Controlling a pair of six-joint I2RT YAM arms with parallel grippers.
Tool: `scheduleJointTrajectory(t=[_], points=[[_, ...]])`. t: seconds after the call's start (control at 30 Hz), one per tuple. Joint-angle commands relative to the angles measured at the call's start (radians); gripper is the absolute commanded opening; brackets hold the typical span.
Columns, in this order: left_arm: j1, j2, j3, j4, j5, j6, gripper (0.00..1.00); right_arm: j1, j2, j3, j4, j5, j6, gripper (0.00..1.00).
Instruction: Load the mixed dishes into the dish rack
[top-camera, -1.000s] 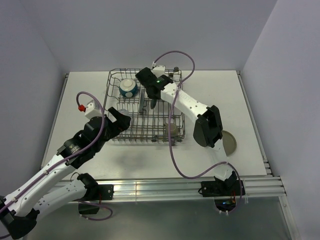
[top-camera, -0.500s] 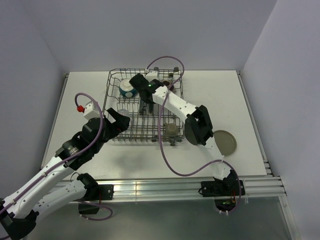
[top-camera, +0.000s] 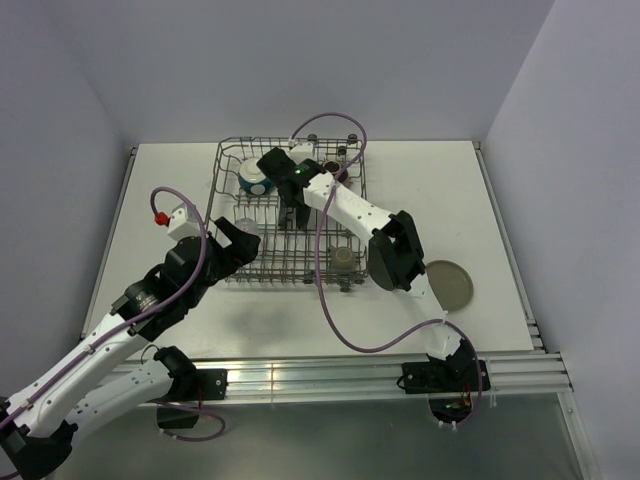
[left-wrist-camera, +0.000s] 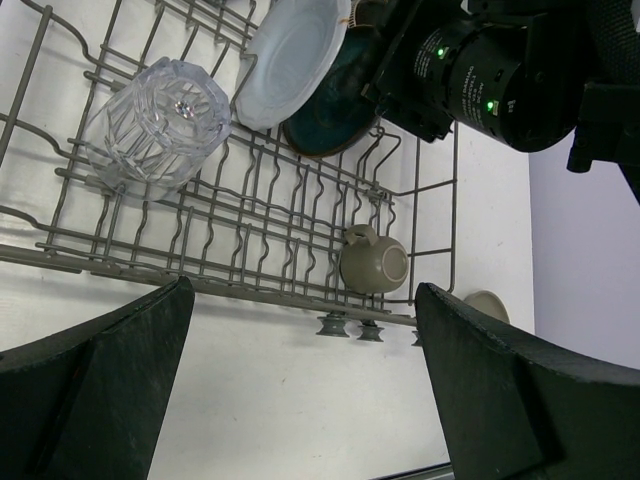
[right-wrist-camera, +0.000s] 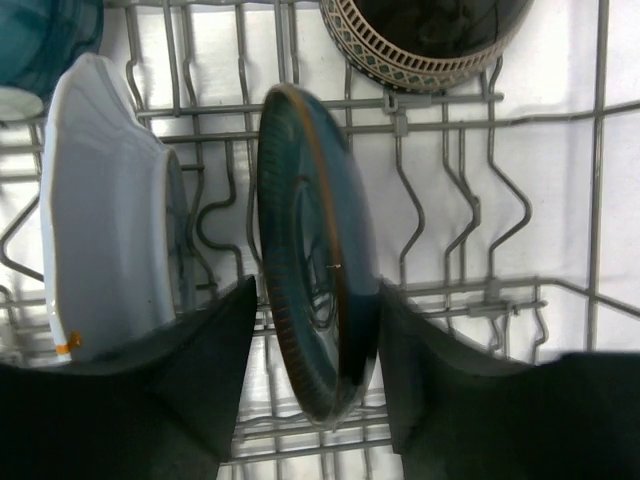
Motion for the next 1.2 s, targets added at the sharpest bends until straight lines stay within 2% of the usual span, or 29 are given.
scheduleJointTrajectory(t=[0.0,0.03,0.07,0.17,0.27,0.43,0.57,0.67,0.73,0.77,0.8,0.83,0.9,0.97,1.1,1.17], points=[[0.004,-0.021,-0.005,0.011,0.005,0.010,0.99,0.013,-0.036,0.018,0.028,0.017,0.011,0.60],[0.004,-0.021,-0.005,0.009,0.010,0.008,0.99,0.013,-0.042,0.006,0.028,0.008,0.013,0.70],[0.004,-0.021,-0.004,0.011,0.011,0.007,0.99,0.013,-0.051,-0.001,0.032,0.006,0.014,0.87],[0.004,-0.016,0.009,0.000,0.025,0.005,0.99,0.013,-0.091,-0.026,0.031,0.012,0.022,1.00],[0.004,-0.007,0.022,0.000,0.057,0.005,0.99,0.013,-0.162,-0.069,0.029,0.018,0.030,1.00],[-0.025,0.048,0.061,0.026,0.122,0.013,0.99,0.010,-0.370,-0.179,0.029,0.081,0.037,1.00],[-0.153,0.129,0.119,0.048,0.090,0.001,0.99,-0.010,-0.574,-0.277,-0.011,0.158,0.048,1.00],[-0.337,0.234,0.200,0.069,0.030,-0.031,0.98,-0.054,-0.735,-0.426,-0.015,0.169,0.057,1.00],[-0.394,0.326,0.231,0.083,-0.001,-0.053,0.98,-0.100,-0.822,-0.577,-0.005,0.105,0.066,1.00],[-0.414,0.355,0.251,0.120,0.010,-0.058,0.98,-0.157,-0.922,-0.645,0.011,0.075,0.066,1.00],[-0.446,0.410,0.259,0.141,0.020,-0.062,0.98,-0.191,-0.970,-0.781,0.055,0.039,0.065,1.00],[-0.463,0.436,0.266,0.158,0.025,-0.076,0.97,-0.223,-1.020,-0.846,0.081,-0.044,0.065,0.99],[-0.506,0.505,0.294,0.198,0.022,-0.084,0.97,-0.310,-1.148,-1.033,0.147,-0.103,0.057,0.98],[-0.537,0.548,0.337,0.209,0.014,-0.088,0.96,-0.352,-1.227,-1.126,0.172,-0.135,0.045,0.96],[-0.583,0.654,0.418,0.194,-0.009,-0.084,0.96,-0.412,-1.268,-1.319,0.169,-0.121,0.043,0.92],[-0.598,0.680,0.443,0.194,-0.015,-0.079,0.96,-0.415,-1.260,-1.364,0.175,-0.124,0.056,0.88]])
